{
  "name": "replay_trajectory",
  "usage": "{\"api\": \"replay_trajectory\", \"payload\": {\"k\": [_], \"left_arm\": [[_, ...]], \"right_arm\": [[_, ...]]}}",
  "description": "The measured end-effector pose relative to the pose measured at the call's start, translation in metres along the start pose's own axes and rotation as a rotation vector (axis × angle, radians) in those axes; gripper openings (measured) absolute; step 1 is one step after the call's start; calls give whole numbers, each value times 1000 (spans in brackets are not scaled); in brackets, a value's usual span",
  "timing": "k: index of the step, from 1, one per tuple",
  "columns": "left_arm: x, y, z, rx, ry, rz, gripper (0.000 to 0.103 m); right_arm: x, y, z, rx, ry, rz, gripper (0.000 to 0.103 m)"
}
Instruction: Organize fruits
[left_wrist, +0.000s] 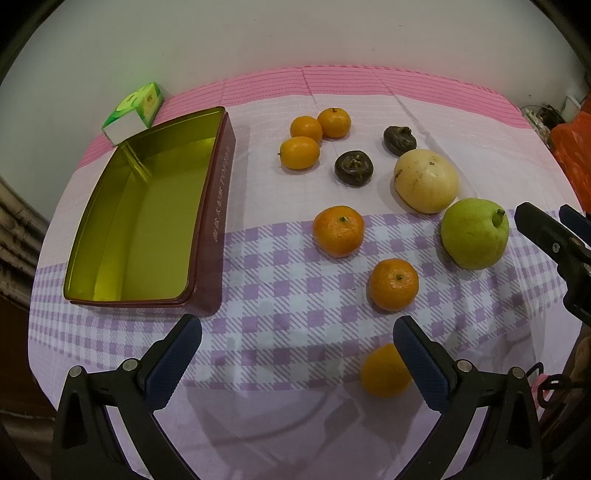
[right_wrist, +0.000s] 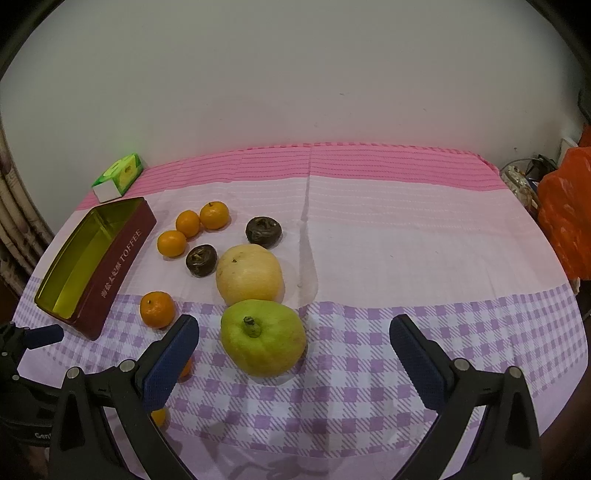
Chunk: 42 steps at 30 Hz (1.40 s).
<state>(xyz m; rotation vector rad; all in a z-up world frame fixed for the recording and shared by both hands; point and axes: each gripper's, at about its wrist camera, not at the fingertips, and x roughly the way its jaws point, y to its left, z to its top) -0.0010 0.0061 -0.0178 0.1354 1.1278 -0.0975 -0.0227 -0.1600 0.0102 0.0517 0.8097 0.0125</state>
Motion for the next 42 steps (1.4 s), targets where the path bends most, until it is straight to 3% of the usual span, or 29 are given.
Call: {"api": "replay_trajectory", "payload": {"k": [15, 27, 34, 42], "left_arm": [[1, -5, 0, 9, -3, -13, 103], [-3, -9, -4, 48, 5, -73, 101], [1, -15, -10, 83, 51, -122, 82], [2, -24, -16, 112, 80, -166, 79]], "right_arm": [[2, -3, 0, 27, 21, 5, 103], [1, -9, 1, 33, -40, -7, 103], [2, -11, -1, 50, -7, -2, 103], [1, -14, 1, 57, 5, -7, 103]]}}
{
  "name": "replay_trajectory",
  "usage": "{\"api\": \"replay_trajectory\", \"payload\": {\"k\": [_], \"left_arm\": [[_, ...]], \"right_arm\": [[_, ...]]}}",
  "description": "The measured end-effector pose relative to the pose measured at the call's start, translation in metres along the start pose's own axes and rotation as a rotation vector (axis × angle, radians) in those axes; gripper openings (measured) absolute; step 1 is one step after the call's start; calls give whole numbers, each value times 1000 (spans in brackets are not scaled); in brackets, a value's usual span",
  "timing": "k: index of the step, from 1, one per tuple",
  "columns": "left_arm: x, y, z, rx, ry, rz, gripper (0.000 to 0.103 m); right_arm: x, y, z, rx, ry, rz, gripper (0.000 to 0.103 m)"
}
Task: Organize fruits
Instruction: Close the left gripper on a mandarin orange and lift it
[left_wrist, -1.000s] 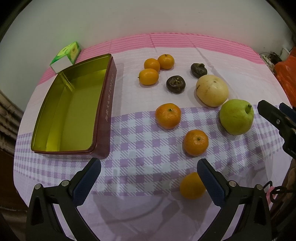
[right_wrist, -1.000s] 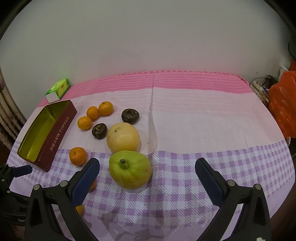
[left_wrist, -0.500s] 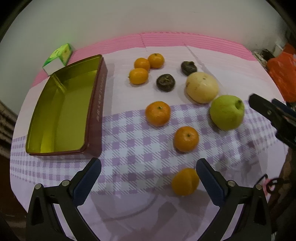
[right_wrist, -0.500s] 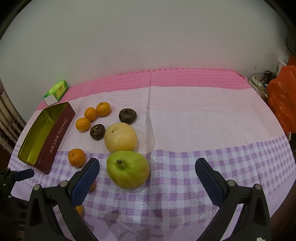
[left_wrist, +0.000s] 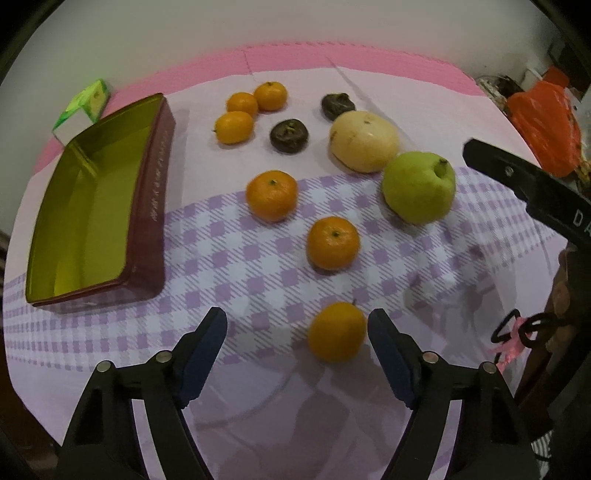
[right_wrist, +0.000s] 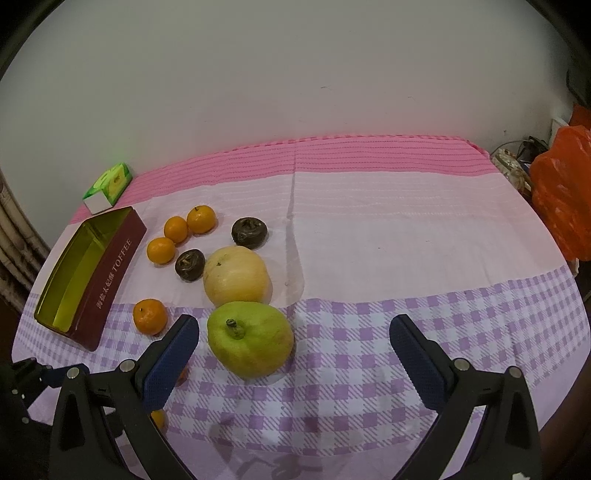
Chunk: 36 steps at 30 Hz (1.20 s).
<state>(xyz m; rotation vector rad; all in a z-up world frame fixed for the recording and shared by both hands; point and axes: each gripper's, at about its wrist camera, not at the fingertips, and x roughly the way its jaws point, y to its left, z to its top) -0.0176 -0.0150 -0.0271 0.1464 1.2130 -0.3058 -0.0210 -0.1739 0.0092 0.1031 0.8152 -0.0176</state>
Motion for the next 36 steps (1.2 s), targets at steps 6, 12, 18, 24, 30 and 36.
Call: {"api": "replay_trajectory", "payload": {"k": [6, 12, 18, 24, 30, 36], "left_arm": [[13, -7, 0, 17, 47, -11, 74], [24, -10, -3, 20, 84, -18, 67], [30, -15, 1, 27, 90, -15, 61], [38, -17, 4, 23, 99, -32, 52], [39, -15, 5, 14, 100, -36, 39], [36, -8, 4, 1, 96, -34, 39]], "right_arm": [[0, 1, 0, 3, 14, 2, 103], [0, 1, 0, 1, 15, 2, 103], [-1, 1, 1, 2, 20, 4, 103], [-1, 2, 1, 0, 15, 0, 103], [-1, 2, 1, 1, 16, -1, 103], [-1, 1, 1, -2, 14, 0, 103]]}}
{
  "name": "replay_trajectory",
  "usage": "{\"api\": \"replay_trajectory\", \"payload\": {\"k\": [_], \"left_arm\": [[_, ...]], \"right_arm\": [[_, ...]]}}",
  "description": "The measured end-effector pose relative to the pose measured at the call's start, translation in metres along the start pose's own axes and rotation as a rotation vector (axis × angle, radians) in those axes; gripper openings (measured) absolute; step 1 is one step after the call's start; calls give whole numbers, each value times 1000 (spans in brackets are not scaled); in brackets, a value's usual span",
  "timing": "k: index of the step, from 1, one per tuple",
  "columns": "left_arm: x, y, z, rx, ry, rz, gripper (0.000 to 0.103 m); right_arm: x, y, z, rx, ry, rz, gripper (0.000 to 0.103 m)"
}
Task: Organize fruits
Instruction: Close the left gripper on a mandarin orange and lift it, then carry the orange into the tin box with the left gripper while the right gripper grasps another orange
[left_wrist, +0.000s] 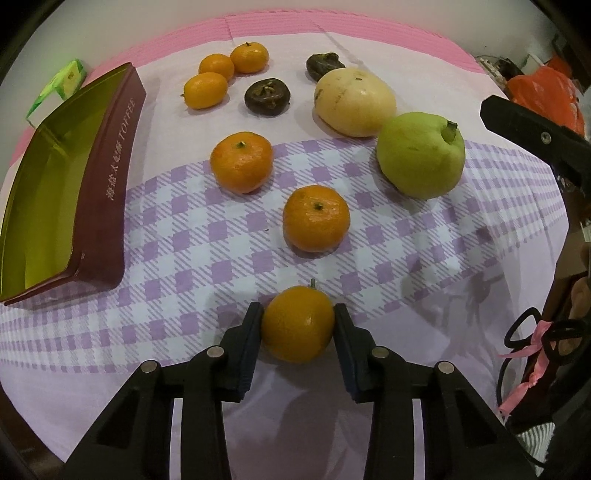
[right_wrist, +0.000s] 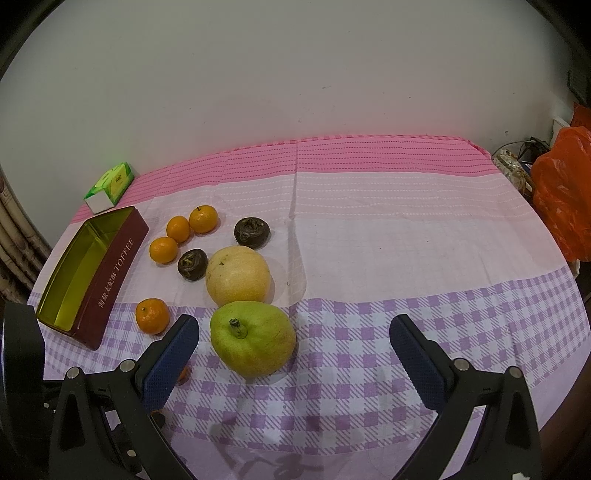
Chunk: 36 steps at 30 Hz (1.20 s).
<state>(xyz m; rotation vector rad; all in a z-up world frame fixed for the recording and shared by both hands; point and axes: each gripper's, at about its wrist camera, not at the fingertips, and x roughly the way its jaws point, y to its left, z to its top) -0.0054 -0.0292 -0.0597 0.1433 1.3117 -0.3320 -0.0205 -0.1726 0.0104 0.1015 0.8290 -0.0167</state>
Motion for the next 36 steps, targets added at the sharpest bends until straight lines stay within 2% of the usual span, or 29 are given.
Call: {"api": "replay_trajectory", "payload": {"k": [9, 17, 19, 20, 21, 30, 36], "left_arm": [[-23, 21, 1, -45, -66, -7, 39], [-54, 52, 6, -99, -149, 9, 39], [-62, 62, 7, -110, -169, 21, 39], [-64, 64, 9, -116, -174, 25, 39], [-67, 70, 10, -124, -181, 30, 39], [-84, 111, 18, -183, -229, 92, 39], [-92, 149, 18, -226, -249, 143, 39]], "right_arm": [[-1, 5, -1, -13, 13, 9, 103], [-3, 22, -2, -98, -4, 17, 103], [-6, 27, -3, -115, -19, 29, 100], [-8, 30, -3, -133, -65, 36, 100], [-10, 34, -3, -149, -70, 45, 99], [-12, 64, -9, -239, -3, 155, 82], [-2, 85, -19, -288, 80, 195, 79]]}}
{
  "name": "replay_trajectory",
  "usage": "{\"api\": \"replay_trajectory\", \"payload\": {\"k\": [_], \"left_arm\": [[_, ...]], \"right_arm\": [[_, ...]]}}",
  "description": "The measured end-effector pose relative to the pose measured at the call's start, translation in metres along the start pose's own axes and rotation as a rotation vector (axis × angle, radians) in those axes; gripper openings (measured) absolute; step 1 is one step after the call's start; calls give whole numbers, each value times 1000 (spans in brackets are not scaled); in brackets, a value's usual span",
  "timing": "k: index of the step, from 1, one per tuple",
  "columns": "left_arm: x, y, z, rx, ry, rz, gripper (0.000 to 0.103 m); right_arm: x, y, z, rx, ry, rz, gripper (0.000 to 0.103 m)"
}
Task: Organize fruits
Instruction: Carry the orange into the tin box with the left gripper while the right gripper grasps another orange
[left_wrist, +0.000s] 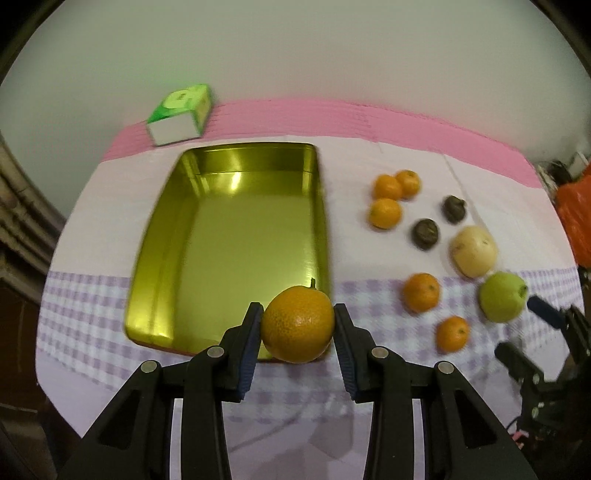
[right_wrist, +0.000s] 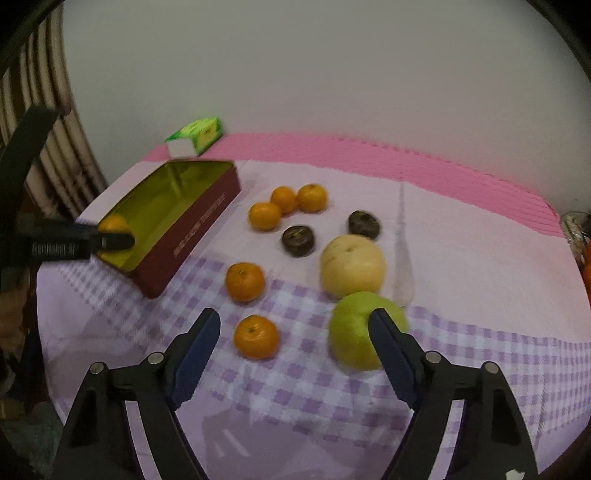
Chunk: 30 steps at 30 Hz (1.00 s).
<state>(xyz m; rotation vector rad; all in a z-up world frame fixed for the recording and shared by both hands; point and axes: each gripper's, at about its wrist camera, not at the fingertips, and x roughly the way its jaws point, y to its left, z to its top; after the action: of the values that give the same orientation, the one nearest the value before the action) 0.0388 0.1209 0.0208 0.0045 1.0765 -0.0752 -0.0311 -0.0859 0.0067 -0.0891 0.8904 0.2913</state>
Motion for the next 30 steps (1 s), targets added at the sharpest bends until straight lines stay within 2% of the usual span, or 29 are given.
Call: {"api": "replay_trajectory", "payload": {"k": [5, 10, 23, 30], "left_arm": [[10, 28, 4, -34, 9, 30, 39], [19, 46, 5, -49, 15, 44, 39], [46, 72, 4, -87, 43, 48, 39], [58, 76, 2, -88, 64, 46, 39]], "right_arm": [[20, 12, -3, -9, 82, 34, 73], [36, 21, -5, -19, 125, 34, 68], [64, 22, -4, 9, 176, 4, 60], [74, 25, -6, -2, 195, 8, 51]]}}
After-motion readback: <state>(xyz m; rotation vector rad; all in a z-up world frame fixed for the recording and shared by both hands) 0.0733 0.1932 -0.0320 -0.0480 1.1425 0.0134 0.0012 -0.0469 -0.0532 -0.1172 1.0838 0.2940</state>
